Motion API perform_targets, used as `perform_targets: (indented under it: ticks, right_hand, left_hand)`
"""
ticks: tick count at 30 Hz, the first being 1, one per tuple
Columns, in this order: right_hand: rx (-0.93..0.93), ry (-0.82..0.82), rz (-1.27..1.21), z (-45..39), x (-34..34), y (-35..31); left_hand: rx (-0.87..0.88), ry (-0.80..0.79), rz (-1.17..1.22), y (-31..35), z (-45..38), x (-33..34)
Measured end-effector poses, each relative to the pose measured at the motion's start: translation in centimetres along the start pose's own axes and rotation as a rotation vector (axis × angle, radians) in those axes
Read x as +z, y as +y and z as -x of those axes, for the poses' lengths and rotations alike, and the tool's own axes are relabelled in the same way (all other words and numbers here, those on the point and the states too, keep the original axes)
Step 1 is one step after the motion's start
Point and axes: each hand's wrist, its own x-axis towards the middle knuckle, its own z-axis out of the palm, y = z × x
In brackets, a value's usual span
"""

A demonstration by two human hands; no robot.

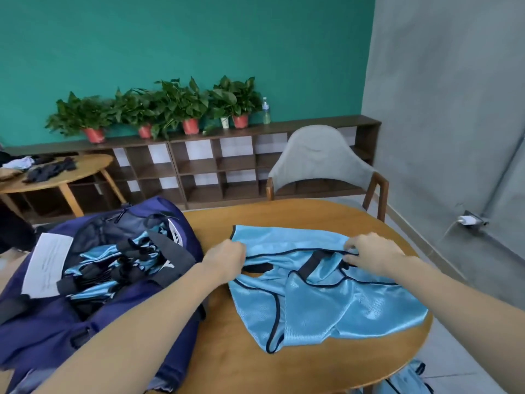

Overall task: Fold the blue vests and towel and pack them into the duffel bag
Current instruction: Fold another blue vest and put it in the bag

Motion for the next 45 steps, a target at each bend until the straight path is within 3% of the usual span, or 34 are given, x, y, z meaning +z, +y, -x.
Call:
perform_targets:
  ticks: [4,6,9,12,15,25,28,31,34,36,38,40,43,45]
  right_hand:
    - [-0.133,0.1,-0.03,1.8,1.8,-3.0]
    - [-0.254,0.105,-0.165,2.3,2.8,-5.5]
    - [-0.333,-0.012,-0.317,2.0,4.6,-8.7]
    - [-0.329,-0.088,-0.352,1.5,5.4,-9.5]
    - [-0.37,-0.01,-0.403,1.9,4.5,-7.6]
    - [-0.145,0.236,-0.721,3.3,-1.9,0.7]
    - [-0.098,0.144,-0.856,4.5,-2.9,1.7]
    - [-0.148,-0.026,-0.771,5.7,-2.8,2.3]
    - [-0.152,-0.249,-0.512,6.5,-2.1,2.1]
    - [-0.14,-0.442,-0.27,7.0,-1.8,1.8]
    - [-0.094,-0.529,-0.142,7.4,-1.5,1.3]
    - [-0.118,-0.406,-0.04,7.6,-1.0,0.6]
    - [-0.273,0.016,0.115,8.0,0.0,-1.3]
    - [-0.4,0.133,0.116,8.2,1.2,-3.1]
  left_hand:
    - [0.122,0.135,0.131,1.6,2.4,1.6]
    - [0.233,0.08,0.219,2.5,3.6,2.2]
    - [0.294,-0.113,0.182,3.2,4.7,3.1]
    - [0.301,-0.013,0.099,2.6,4.7,3.5]
    - [0.253,0.156,0.132,1.1,4.8,2.5]
    - [-0.061,0.265,0.362,-1.9,3.7,-1.6]
    - [-0.032,0.306,0.272,-1.0,4.1,-1.0]
    - [0.164,0.313,0.382,1.8,5.3,-0.1]
    - [0.328,0.085,0.512,5.3,6.9,0.2]
    - [0.357,-0.059,0.442,6.9,7.6,1.0]
    - [0.358,-0.127,0.346,7.6,7.9,2.2]
    - [0.375,-0.131,0.328,7.8,8.0,2.8]
    - [0.408,-0.094,0.332,8.2,8.0,3.0]
    - [0.444,-0.094,0.272,8.3,8.2,3.1]
